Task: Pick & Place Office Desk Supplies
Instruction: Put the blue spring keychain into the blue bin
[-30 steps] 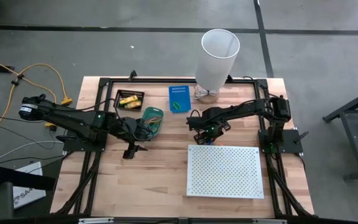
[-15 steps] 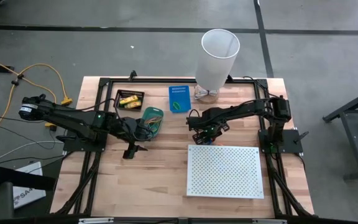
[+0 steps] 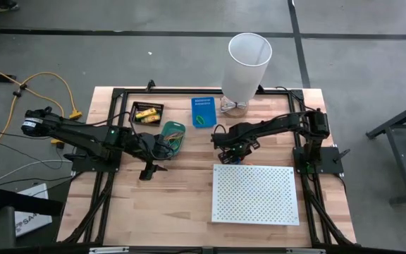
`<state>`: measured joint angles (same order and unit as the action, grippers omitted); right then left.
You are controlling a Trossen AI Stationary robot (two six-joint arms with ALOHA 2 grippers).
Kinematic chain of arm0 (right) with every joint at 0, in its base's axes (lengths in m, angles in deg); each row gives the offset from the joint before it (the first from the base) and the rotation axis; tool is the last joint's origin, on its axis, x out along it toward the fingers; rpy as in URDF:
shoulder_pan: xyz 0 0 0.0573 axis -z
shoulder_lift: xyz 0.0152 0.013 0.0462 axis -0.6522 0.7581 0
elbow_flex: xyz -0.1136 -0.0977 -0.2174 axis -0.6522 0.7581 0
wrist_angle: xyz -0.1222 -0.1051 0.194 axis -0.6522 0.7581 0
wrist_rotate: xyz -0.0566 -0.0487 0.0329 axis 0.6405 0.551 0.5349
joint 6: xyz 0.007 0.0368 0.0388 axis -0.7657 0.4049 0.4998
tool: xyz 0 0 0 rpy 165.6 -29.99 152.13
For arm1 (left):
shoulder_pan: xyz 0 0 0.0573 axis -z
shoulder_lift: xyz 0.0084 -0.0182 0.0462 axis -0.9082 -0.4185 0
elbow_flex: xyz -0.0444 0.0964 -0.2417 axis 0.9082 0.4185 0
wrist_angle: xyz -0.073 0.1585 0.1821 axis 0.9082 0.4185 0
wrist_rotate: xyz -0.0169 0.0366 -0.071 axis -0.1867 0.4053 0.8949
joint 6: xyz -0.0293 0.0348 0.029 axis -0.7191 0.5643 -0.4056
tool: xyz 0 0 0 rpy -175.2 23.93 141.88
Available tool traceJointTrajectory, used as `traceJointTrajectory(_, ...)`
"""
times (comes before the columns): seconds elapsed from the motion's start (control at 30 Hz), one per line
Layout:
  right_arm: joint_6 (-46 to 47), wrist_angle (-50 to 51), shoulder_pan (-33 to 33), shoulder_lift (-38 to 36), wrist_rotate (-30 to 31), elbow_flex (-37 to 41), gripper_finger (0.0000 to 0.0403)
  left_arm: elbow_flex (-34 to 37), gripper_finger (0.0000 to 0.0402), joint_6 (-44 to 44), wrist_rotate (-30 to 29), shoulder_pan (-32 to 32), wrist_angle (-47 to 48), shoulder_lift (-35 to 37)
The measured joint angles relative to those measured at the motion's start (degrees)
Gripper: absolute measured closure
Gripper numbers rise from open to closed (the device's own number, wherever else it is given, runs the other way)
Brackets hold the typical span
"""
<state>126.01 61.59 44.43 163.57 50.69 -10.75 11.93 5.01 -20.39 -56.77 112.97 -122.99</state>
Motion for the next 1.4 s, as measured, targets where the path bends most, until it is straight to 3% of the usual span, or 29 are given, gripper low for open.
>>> traceJointTrajectory(1.4, -0.05, -3.80, 0.00, -0.20, -0.09, 3.34, 0.0343, 0.00, 0.0195, 0.01, 0.00, -0.01, 0.01, 0.00)
